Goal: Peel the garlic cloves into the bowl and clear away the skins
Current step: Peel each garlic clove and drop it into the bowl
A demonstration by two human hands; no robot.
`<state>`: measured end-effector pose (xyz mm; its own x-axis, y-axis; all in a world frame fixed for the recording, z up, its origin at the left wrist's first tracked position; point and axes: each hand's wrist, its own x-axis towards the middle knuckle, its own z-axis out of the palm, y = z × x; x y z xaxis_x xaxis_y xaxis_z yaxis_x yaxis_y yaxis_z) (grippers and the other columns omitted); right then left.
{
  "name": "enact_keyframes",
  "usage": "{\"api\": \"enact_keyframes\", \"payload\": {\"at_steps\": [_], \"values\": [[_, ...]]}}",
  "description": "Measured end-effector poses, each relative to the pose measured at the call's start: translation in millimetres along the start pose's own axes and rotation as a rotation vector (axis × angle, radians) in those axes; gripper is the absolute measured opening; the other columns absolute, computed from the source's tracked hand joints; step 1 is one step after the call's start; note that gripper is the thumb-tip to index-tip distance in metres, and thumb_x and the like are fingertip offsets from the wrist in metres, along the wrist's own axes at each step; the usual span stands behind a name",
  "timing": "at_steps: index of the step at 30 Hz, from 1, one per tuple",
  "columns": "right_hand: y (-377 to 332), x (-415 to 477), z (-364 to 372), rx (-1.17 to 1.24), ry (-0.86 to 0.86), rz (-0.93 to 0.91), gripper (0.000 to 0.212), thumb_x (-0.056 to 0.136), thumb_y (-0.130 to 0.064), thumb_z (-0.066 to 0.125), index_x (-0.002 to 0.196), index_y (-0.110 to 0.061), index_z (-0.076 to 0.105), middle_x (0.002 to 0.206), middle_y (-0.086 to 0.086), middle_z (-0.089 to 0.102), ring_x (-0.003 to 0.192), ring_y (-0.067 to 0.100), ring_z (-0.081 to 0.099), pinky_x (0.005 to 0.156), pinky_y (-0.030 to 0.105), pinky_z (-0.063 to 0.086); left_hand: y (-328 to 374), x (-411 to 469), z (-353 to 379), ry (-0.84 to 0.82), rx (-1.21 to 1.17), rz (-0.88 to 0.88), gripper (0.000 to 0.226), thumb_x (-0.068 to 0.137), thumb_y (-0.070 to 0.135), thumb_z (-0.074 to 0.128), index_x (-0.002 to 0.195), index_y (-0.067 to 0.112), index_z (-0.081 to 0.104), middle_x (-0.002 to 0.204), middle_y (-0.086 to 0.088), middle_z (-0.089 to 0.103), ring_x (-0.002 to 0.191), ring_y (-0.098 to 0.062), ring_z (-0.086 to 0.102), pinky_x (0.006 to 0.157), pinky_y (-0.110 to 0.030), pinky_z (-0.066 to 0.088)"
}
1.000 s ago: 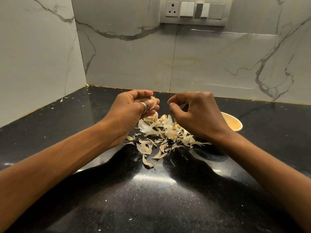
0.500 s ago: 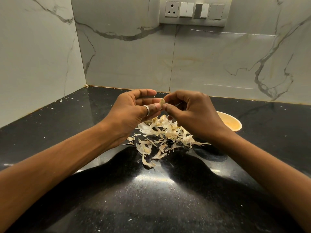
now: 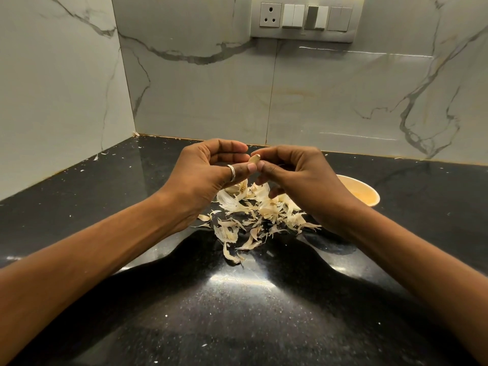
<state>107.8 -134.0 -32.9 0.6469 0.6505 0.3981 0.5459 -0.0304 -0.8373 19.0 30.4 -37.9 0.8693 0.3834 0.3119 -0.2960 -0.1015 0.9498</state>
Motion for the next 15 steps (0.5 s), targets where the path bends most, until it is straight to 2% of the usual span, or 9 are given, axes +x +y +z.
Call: {"api": "enact_keyframes", "payload": {"at_steps": [5,9,12,15], "values": [[-1.1,-0.4,1.1,0.112,-0.046,0.057,0.023,0.101,-0.009,0.057,0.121,-0.008,0.069,0.102,0.012,0.074,0.083,0.012,0.07,0.064,0.021,0.056,2.1,-1.7,0.3,0.007,0.011,0.028,0.041,0.063,0.011,0.082,0.103,0.01,0.072,0.096,-0.006,0.077,0.088,-0.014,0.074,0.072,-0.02,0.059],[-3.4,-0.7,0.9,0.163,-0.106,0.073,0.023,0.103,-0.004,0.053,0.119,-0.007,0.069,0.109,0.017,0.073,0.089,0.017,0.072,0.071,0.024,0.059,1.3,-2.2,-0.1,0.018,0.022,0.047,0.038,0.063,0.008,0.083,0.1,0.008,0.073,0.089,-0.005,0.077,0.084,-0.013,0.074,0.071,-0.02,0.058],[-3.0,-0.1,-0.1,0.174,-0.128,0.066,0.027,0.099,-0.003,0.058,0.124,-0.005,0.068,0.112,0.016,0.073,0.098,0.025,0.074,0.078,0.026,0.059,1.7,-1.6,-1.0,0.025,0.021,0.036,0.035,0.064,0.009,0.082,0.097,0.01,0.073,0.087,-0.003,0.077,0.083,-0.013,0.074,0.071,-0.02,0.059],[-2.8,0.3,-0.1,0.159,-0.125,0.058,0.028,0.096,-0.005,0.063,0.124,-0.007,0.069,0.11,0.014,0.074,0.099,0.027,0.073,0.079,0.024,0.059,1.6,-1.0,-1.6,0.018,0.02,0.028,0.026,0.072,0.003,0.08,0.096,0.011,0.073,0.085,-0.002,0.078,0.082,-0.012,0.074,0.071,-0.02,0.06]]}}
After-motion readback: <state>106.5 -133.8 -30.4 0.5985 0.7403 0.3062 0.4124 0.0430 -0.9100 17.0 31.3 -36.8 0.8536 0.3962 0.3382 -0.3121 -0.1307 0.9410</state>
